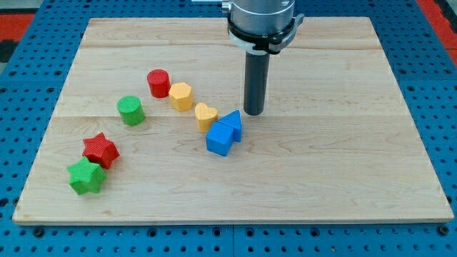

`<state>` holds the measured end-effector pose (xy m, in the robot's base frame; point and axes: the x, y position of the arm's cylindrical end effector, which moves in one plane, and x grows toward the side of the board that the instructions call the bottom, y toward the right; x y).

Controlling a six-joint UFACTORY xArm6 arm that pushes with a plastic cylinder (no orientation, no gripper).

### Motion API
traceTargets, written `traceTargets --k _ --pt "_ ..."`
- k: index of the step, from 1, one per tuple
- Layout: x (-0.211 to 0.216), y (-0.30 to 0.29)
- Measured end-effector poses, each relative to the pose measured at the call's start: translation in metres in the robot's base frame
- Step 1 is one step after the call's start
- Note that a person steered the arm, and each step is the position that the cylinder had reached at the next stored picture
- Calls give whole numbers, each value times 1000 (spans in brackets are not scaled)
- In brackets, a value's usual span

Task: Place the blue cube below the yellow heart

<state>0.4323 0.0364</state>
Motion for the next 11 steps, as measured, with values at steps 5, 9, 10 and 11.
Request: traceTargets --k 5,9,10,11 --pt "77 -7" --pt "95 -26" --pt "95 -43" --pt "95 -55"
